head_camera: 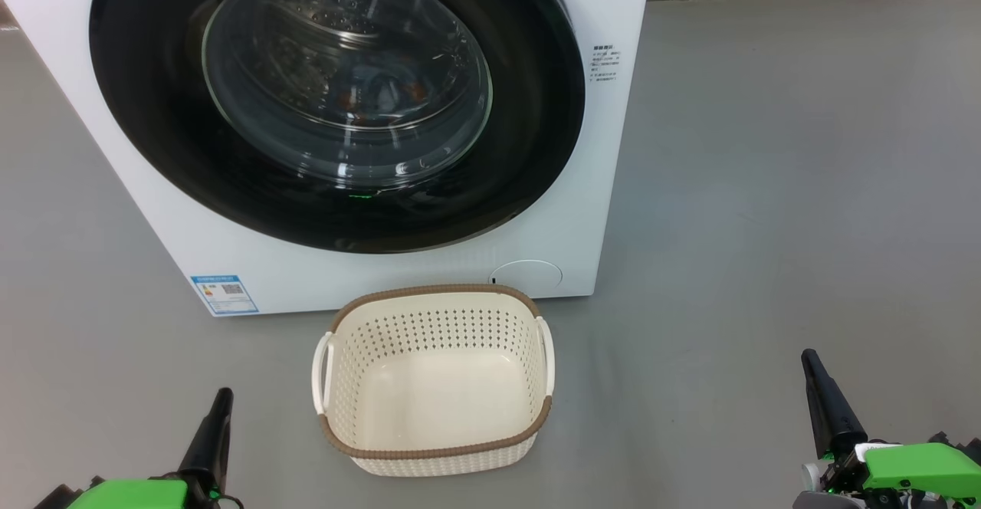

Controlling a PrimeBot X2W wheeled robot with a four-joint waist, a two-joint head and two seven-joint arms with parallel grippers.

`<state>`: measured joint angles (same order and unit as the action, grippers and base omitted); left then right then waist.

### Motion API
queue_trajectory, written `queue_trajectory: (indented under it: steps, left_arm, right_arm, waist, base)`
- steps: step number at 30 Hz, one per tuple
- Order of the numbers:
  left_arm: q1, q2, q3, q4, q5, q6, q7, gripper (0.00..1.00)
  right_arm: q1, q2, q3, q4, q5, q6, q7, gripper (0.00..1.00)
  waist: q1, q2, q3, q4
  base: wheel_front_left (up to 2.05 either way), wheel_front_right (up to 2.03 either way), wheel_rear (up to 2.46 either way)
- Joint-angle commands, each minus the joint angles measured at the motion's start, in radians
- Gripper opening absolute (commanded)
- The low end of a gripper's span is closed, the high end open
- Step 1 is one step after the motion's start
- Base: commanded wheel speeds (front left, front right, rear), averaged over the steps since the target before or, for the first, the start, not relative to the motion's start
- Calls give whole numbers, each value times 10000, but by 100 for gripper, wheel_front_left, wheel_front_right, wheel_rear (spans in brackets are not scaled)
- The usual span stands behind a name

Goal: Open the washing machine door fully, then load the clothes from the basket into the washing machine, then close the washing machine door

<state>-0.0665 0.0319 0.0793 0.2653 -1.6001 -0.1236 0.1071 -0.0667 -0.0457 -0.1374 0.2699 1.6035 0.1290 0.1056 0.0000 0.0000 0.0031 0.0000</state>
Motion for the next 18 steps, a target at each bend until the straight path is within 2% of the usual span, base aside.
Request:
queue_trajectory:
  steps: [1, 18]
  left_arm:
    - [-416, 185, 354, -201, -78, -71, 68, 0]
    - [-416, 184, 355, -201, -77, -71, 69, 0]
  right_arm:
    - [-413, -45, 225, -251, 42, 17, 85, 0]
    - [-413, -45, 225, -251, 41, 17, 85, 0]
  waist:
    - [0, 0, 0, 0]
    - [0, 0, 0, 0]
  base:
    - [0, 0, 0]
    - [0, 0, 0]
